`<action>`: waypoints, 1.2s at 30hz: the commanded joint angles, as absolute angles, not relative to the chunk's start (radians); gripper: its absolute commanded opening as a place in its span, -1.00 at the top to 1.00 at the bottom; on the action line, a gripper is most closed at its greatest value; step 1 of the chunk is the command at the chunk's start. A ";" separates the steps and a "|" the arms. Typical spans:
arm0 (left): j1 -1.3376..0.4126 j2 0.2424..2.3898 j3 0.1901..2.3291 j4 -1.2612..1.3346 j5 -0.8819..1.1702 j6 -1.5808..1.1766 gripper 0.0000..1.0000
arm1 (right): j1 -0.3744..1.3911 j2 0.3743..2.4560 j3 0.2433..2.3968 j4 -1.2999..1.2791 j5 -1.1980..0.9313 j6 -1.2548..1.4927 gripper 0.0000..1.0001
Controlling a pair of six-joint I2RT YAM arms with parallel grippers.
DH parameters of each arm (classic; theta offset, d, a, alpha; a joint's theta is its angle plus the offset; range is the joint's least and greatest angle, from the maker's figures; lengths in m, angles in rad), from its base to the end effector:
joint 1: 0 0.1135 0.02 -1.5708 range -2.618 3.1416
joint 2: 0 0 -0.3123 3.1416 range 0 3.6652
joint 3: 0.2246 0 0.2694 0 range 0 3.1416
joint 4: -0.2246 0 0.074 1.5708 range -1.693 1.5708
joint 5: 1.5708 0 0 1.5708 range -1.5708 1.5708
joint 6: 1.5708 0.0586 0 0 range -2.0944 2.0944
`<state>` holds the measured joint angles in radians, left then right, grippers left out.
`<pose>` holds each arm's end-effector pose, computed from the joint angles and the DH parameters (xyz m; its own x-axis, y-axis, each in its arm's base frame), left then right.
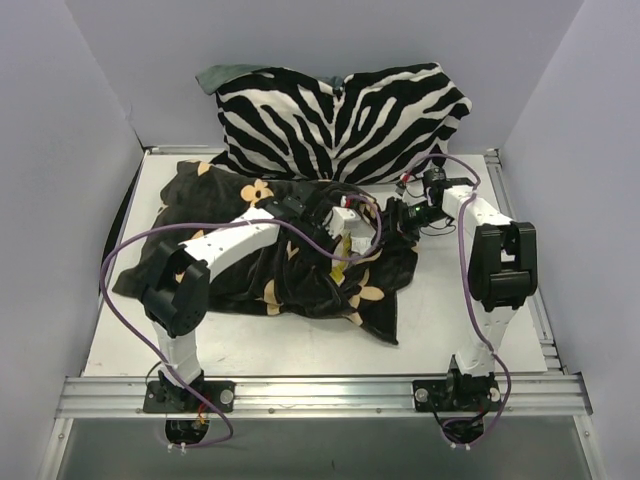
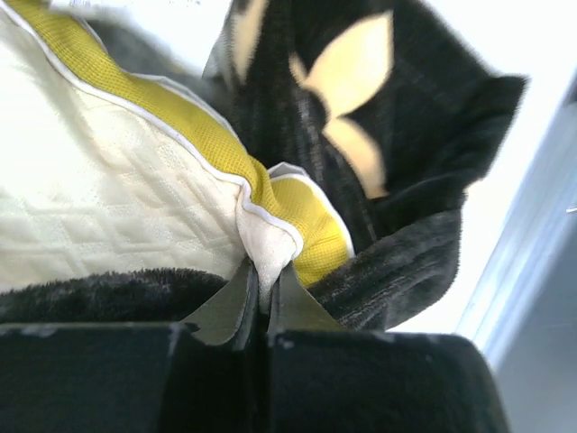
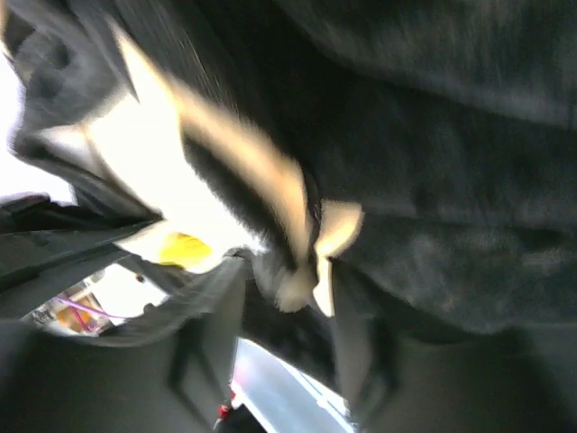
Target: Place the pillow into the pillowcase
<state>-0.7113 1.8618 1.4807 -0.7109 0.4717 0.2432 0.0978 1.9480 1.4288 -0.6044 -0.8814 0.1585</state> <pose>0.3113 -0.3034 0.2587 -0.4743 0.6919 -0.5443 0.8802 0.3827 -0.2805 0.4344 0.0881 0.2253 -0.9483 0.0078 -0.3172 -0.2476 0.6068 0.7553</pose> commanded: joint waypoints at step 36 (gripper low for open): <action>-0.664 2.029 1.532 -0.058 0.225 -0.348 1.00 | 0.253 1.485 1.193 -0.577 -1.223 0.161 1.00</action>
